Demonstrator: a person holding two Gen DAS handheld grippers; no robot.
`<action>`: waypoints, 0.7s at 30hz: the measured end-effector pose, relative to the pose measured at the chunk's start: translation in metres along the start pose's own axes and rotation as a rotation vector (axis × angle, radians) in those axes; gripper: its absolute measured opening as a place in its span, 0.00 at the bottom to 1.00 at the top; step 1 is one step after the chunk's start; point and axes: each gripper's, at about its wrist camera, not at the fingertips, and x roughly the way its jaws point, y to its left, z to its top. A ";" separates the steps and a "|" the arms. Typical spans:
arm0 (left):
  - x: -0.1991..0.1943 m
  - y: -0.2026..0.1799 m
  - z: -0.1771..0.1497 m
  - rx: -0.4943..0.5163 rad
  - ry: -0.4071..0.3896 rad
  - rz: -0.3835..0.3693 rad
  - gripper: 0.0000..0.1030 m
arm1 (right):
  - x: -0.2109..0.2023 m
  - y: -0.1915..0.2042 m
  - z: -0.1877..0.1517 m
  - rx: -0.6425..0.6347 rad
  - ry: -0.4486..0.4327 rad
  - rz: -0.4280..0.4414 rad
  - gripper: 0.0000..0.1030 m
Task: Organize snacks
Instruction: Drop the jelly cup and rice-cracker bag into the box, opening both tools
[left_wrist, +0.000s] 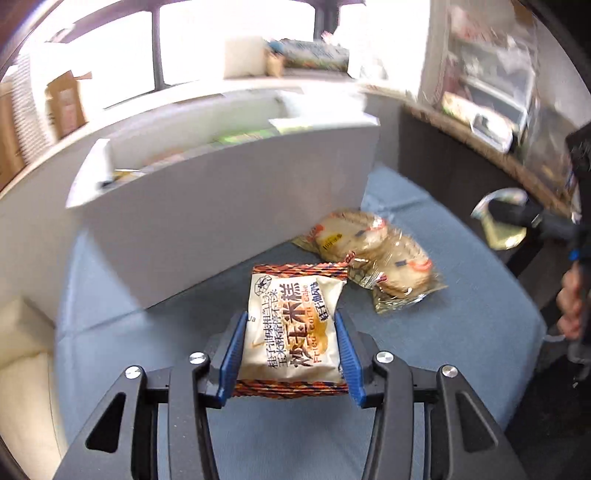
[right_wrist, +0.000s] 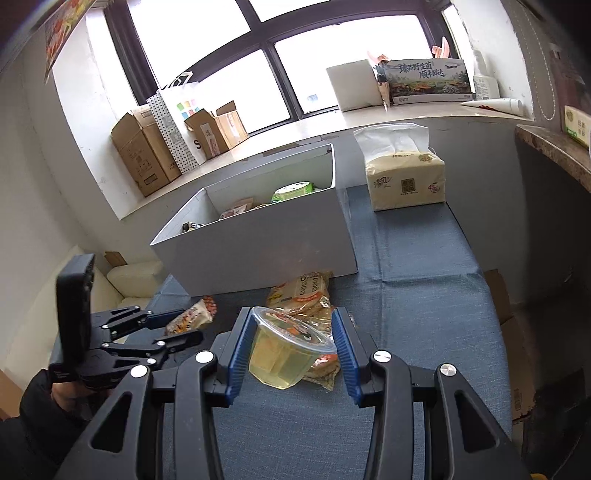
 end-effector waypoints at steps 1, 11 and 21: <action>-0.012 0.001 -0.002 -0.030 -0.015 0.009 0.50 | 0.001 0.005 -0.001 -0.009 0.005 0.007 0.45; -0.091 0.031 0.033 -0.200 -0.219 0.025 0.50 | 0.013 0.056 0.032 -0.162 -0.003 0.041 0.45; -0.027 0.084 0.147 -0.245 -0.216 0.087 0.50 | 0.095 0.060 0.158 -0.180 -0.028 0.022 0.46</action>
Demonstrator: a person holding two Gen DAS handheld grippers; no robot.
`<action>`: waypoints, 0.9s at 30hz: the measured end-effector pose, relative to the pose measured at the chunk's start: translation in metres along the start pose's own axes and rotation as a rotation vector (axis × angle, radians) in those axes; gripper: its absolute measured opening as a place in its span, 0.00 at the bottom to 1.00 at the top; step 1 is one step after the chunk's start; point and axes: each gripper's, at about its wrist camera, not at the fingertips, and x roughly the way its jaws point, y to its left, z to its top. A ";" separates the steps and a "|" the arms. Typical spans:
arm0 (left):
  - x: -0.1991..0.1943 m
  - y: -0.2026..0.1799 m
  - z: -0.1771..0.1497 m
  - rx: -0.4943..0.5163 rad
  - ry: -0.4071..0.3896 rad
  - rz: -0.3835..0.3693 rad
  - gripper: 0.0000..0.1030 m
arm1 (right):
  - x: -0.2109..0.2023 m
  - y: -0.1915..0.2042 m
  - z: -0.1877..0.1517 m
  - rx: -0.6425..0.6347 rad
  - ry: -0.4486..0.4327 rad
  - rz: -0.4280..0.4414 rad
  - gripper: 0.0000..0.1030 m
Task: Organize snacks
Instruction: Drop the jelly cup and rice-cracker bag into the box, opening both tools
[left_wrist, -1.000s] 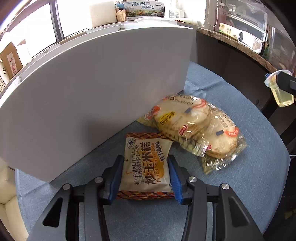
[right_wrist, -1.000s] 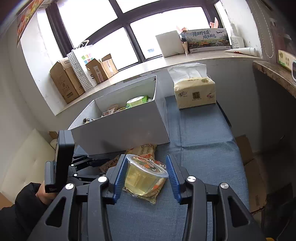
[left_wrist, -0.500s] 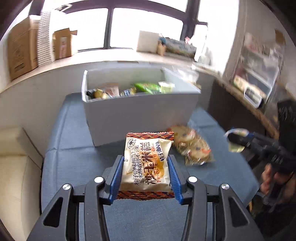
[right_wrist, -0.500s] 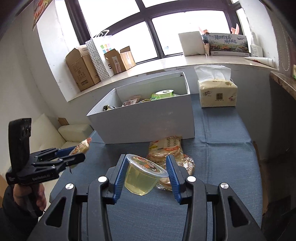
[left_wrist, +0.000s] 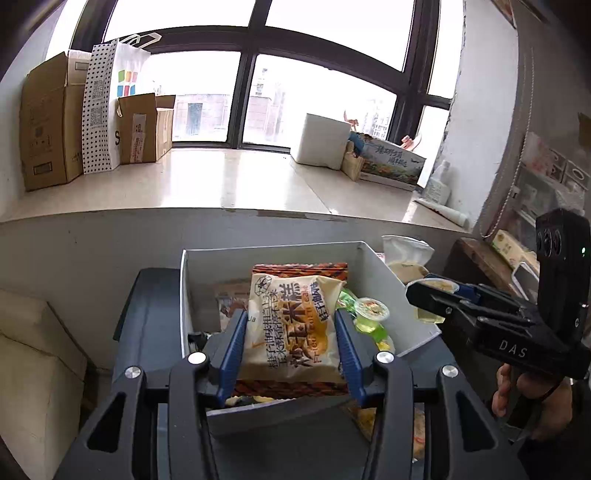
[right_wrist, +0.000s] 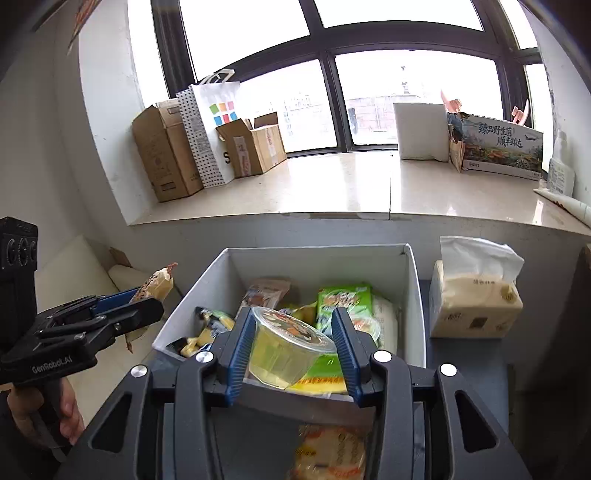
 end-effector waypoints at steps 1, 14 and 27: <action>0.013 0.002 0.006 -0.002 0.014 0.006 0.50 | 0.011 -0.006 0.008 0.016 0.009 0.004 0.46; 0.058 0.005 0.004 0.046 0.081 0.069 1.00 | 0.023 -0.049 0.021 0.122 -0.007 -0.095 1.00; 0.017 -0.009 -0.020 0.083 0.048 0.069 1.00 | -0.040 -0.017 -0.008 0.039 -0.080 -0.041 1.00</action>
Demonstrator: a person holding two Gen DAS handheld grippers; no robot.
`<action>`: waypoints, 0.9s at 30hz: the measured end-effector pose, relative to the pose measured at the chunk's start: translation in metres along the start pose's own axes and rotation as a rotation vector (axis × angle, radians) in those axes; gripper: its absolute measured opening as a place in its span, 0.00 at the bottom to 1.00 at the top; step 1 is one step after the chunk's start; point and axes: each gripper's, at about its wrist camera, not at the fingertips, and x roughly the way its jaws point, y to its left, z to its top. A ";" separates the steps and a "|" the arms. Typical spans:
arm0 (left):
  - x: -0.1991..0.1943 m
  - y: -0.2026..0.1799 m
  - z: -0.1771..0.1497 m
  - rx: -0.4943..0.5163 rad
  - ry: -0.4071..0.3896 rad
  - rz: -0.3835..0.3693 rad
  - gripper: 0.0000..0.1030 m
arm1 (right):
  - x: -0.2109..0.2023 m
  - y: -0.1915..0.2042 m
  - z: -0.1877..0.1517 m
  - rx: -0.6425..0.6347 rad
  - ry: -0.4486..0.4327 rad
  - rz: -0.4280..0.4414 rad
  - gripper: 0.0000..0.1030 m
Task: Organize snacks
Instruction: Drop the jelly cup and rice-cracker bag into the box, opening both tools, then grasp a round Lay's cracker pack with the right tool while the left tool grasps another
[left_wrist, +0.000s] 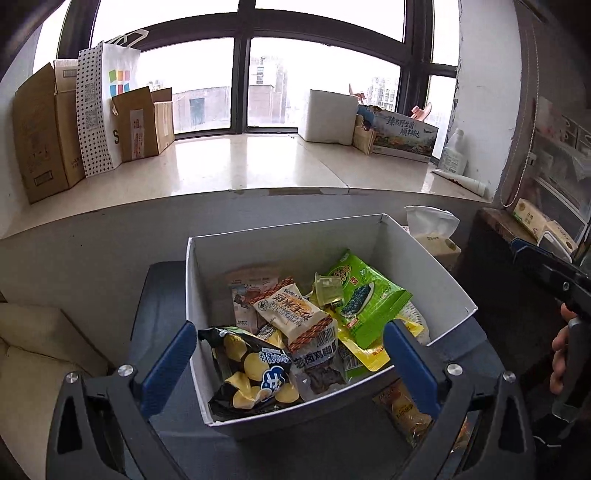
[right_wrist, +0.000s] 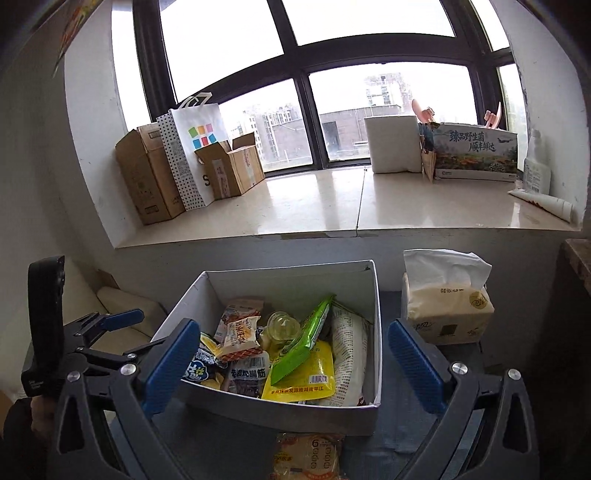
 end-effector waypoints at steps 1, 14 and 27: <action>-0.008 -0.003 -0.005 0.007 -0.007 0.001 1.00 | -0.007 0.003 -0.005 -0.001 -0.006 0.011 1.00; -0.105 -0.022 -0.109 -0.050 -0.005 -0.057 1.00 | -0.073 -0.007 -0.114 0.052 0.051 -0.027 1.00; -0.099 -0.017 -0.146 -0.091 0.078 -0.061 1.00 | -0.005 0.014 -0.162 -0.072 0.225 -0.097 1.00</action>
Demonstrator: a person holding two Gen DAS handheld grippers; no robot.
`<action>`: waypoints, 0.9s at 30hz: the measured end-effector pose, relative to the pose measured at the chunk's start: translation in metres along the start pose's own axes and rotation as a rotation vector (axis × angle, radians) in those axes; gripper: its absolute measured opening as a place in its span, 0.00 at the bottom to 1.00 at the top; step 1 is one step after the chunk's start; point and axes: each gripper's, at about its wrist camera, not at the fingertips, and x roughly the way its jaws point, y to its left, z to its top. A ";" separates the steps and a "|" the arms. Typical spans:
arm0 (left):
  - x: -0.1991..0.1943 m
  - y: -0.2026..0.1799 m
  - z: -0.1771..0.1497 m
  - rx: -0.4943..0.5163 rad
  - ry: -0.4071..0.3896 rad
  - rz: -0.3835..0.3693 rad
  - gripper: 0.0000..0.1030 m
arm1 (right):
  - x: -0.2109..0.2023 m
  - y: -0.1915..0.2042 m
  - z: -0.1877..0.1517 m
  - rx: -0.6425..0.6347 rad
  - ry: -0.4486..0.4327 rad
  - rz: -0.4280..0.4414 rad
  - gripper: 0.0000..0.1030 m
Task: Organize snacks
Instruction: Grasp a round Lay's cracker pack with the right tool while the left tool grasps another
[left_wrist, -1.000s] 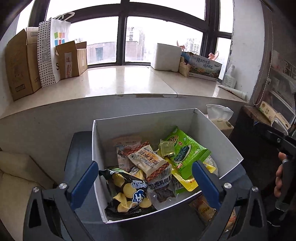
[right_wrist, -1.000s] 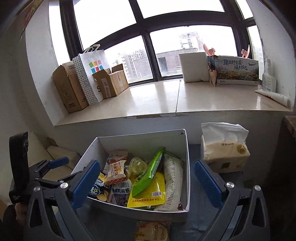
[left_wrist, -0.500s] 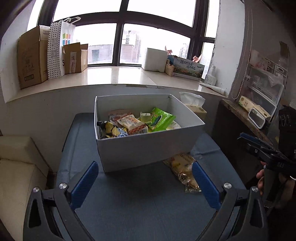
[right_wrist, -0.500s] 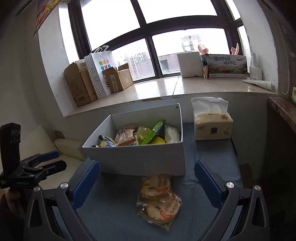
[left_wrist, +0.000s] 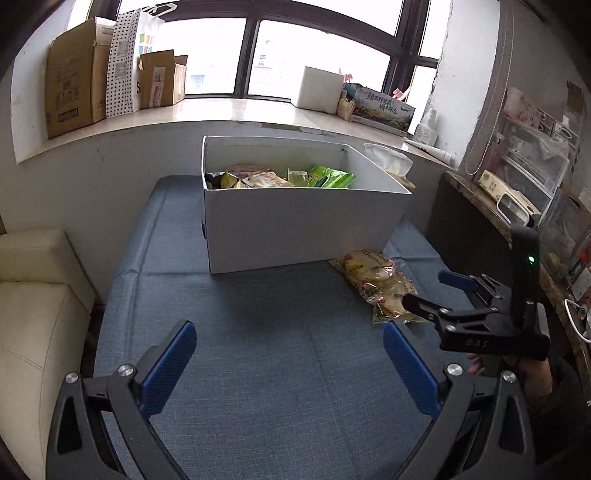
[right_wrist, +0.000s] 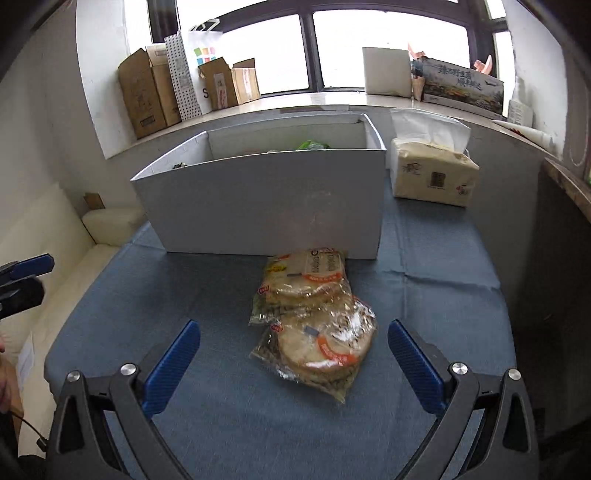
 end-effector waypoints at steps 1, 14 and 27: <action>0.001 -0.001 -0.001 0.000 0.001 0.003 1.00 | 0.010 0.002 0.006 -0.009 0.009 -0.008 1.00; 0.009 -0.005 -0.008 0.009 0.025 -0.013 1.00 | 0.094 0.017 0.043 -0.075 0.155 -0.073 1.00; 0.010 -0.004 -0.008 0.007 0.029 -0.001 1.00 | 0.099 0.018 0.033 -0.094 0.198 -0.115 0.75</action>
